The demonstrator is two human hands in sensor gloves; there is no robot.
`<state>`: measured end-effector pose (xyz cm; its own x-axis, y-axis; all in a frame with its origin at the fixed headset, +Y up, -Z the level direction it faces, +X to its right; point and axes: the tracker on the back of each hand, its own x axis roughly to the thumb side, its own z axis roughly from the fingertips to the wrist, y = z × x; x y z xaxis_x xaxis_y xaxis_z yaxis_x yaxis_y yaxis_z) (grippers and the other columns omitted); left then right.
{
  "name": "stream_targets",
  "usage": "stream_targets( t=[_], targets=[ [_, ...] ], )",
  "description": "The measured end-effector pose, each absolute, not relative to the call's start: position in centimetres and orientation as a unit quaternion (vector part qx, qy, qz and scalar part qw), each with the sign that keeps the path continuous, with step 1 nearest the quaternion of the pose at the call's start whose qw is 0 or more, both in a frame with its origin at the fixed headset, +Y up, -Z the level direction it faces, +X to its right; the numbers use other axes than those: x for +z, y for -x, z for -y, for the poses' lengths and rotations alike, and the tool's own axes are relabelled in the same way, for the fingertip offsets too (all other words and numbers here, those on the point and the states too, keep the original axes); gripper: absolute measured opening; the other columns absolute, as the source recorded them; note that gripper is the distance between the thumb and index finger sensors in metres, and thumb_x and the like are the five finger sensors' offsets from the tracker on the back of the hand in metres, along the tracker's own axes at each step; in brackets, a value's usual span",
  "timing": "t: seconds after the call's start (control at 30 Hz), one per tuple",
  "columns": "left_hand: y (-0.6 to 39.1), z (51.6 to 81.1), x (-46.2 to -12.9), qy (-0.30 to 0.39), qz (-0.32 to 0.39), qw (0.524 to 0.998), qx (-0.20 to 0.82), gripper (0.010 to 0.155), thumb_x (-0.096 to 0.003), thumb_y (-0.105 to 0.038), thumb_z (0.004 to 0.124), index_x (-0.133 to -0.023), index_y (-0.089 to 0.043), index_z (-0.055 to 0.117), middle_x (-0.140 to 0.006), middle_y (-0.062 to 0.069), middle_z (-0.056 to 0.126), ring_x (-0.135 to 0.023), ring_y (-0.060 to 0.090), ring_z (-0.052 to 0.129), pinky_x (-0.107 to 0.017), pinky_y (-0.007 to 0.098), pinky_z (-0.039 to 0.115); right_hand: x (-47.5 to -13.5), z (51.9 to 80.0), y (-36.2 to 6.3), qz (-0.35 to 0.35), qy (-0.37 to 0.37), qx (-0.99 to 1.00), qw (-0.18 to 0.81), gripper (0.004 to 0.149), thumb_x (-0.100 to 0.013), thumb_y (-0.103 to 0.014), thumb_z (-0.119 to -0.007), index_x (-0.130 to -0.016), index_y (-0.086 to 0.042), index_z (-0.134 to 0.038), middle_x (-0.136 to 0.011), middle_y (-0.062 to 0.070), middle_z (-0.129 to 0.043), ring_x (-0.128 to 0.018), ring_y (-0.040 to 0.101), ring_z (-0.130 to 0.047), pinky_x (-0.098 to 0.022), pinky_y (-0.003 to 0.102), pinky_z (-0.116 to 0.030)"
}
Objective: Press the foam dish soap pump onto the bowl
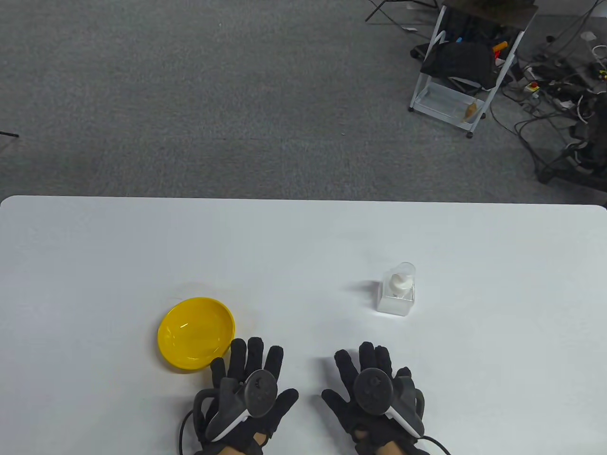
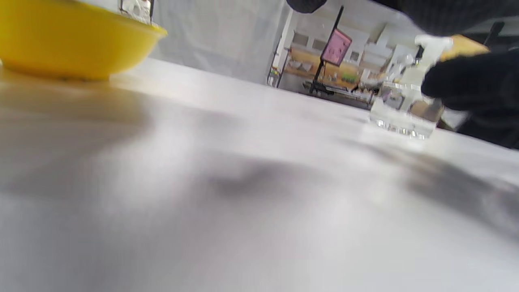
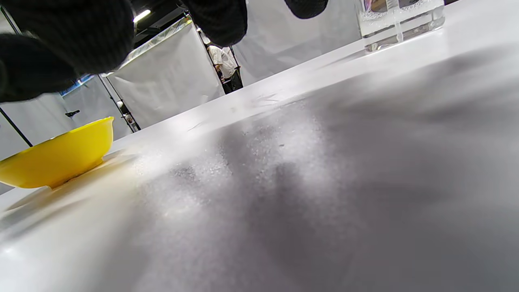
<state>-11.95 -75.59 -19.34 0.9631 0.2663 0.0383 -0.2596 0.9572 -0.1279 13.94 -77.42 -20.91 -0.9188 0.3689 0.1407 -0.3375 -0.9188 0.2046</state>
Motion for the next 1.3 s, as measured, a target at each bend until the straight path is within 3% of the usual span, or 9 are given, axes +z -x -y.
stream_targets(
  t=[0.13, 0.33, 0.53, 0.77, 0.9, 1.0, 1.07, 1.27, 1.3],
  targets=[
    [15.6, 73.3, -19.0, -0.031, -0.035, 0.973, 0.227, 0.083, -0.0375, -0.07, 0.068, -0.108, -0.037, 0.038, -0.118, 0.004, 0.02, -0.11, 0.036, 0.01, -0.072, 0.068, 0.021, -20.9, 77.4, -13.9, -0.086, -0.09, 0.975, 0.182, 0.079, -0.042, -0.064, -0.069, -0.108, -0.031, -0.041, -0.112, 0.024, -0.02, -0.1, 0.054, -0.017, -0.051, 0.086, -0.019],
    [18.2, 74.7, -19.0, 0.035, -0.07, 0.975, 0.208, 0.083, -0.039, -0.07, 0.066, -0.109, -0.037, 0.034, -0.118, 0.004, 0.016, -0.109, 0.036, 0.006, -0.072, 0.069, 0.017, -20.8, 76.9, -14.4, -0.071, -0.091, 0.975, 0.19, 0.079, -0.041, -0.063, -0.07, -0.107, -0.03, -0.043, -0.112, 0.024, -0.021, -0.1, 0.054, -0.018, -0.051, 0.086, -0.02],
    [18.1, 74.9, -18.8, 0.035, -0.067, 0.976, 0.205, 0.084, -0.0388, -0.07, 0.067, -0.109, -0.037, 0.035, -0.118, 0.004, 0.017, -0.109, 0.036, 0.006, -0.072, 0.069, 0.017, -22.1, 73.7, -17.7, 0.003, -0.049, 0.969, 0.242, 0.079, -0.042, -0.061, -0.073, -0.107, -0.032, -0.041, -0.113, 0.023, -0.023, -0.101, 0.054, -0.021, -0.055, 0.086, -0.026],
    [17.3, 75.0, -18.7, 0.047, -0.044, 0.98, 0.19, 0.084, -0.0387, -0.071, 0.066, -0.109, -0.038, 0.034, -0.118, 0.004, 0.015, -0.109, 0.035, 0.005, -0.072, 0.069, 0.016, -30.0, 68.7, -23.3, 0.033, 0.04, 0.972, 0.23, 0.076, -0.043, -0.045, -0.08, -0.105, -0.04, -0.036, -0.113, 0.021, -0.025, -0.104, 0.051, -0.028, -0.061, 0.082, -0.038],
    [17.0, 75.2, -18.7, 0.054, -0.035, 0.98, 0.187, 0.084, -0.0387, -0.071, 0.066, -0.109, -0.038, 0.034, -0.118, 0.004, 0.015, -0.109, 0.035, 0.005, -0.072, 0.069, 0.016, -34.3, 67.7, -24.4, -0.009, 0.05, 0.979, 0.199, 0.08, -0.042, -0.037, -0.085, -0.104, -0.041, -0.035, -0.112, 0.02, -0.029, -0.1, 0.048, -0.039, -0.063, 0.077, -0.046],
    [16.9, 75.2, -18.7, 0.061, -0.024, 0.979, 0.192, 0.084, -0.0389, -0.071, 0.066, -0.109, -0.038, 0.033, -0.118, 0.004, 0.014, -0.108, 0.035, 0.004, -0.071, 0.069, 0.015, -36.7, 67.7, -24.7, 0.003, 0.053, 0.983, 0.174, 0.077, -0.041, -0.033, -0.087, -0.104, -0.041, -0.042, -0.112, 0.017, -0.036, -0.097, 0.045, -0.053, -0.062, 0.075, -0.054],
    [16.9, 75.3, -18.7, 0.062, -0.024, 0.979, 0.191, 0.084, -0.0387, -0.071, 0.066, -0.109, -0.039, 0.033, -0.118, 0.004, 0.014, -0.109, 0.035, 0.004, -0.071, 0.069, 0.015, -37.7, 67.9, -24.6, 0.005, 0.045, 0.982, 0.183, 0.07, -0.039, -0.031, -0.089, -0.101, -0.034, -0.056, -0.11, 0.016, -0.048, -0.091, 0.042, -0.069, -0.06, 0.072, -0.062],
    [16.7, 75.6, -18.8, 0.071, -0.023, 0.98, 0.185, 0.084, -0.0388, -0.071, 0.066, -0.109, -0.038, 0.033, -0.118, 0.004, 0.014, -0.109, 0.035, 0.004, -0.071, 0.069, 0.016, -39.8, 69.7, -24.2, -0.015, 0.043, 0.983, 0.179, 0.067, -0.039, -0.029, -0.089, -0.1, -0.032, -0.06, -0.105, 0.015, -0.062, -0.08, 0.038, -0.084, -0.053, 0.064, -0.075],
    [16.7, 75.6, -18.8, 0.071, -0.023, 0.98, 0.184, 0.084, -0.0388, -0.071, 0.066, -0.109, -0.038, 0.033, -0.118, 0.004, 0.014, -0.109, 0.035, 0.004, -0.071, 0.069, 0.016, -39.9, 70.0, -24.3, -0.003, 0.045, 0.981, 0.189, 0.064, -0.039, -0.027, -0.088, -0.098, -0.032, -0.062, -0.1, 0.014, -0.071, -0.076, 0.036, -0.089, -0.049, 0.06, -0.08]
  ],
)
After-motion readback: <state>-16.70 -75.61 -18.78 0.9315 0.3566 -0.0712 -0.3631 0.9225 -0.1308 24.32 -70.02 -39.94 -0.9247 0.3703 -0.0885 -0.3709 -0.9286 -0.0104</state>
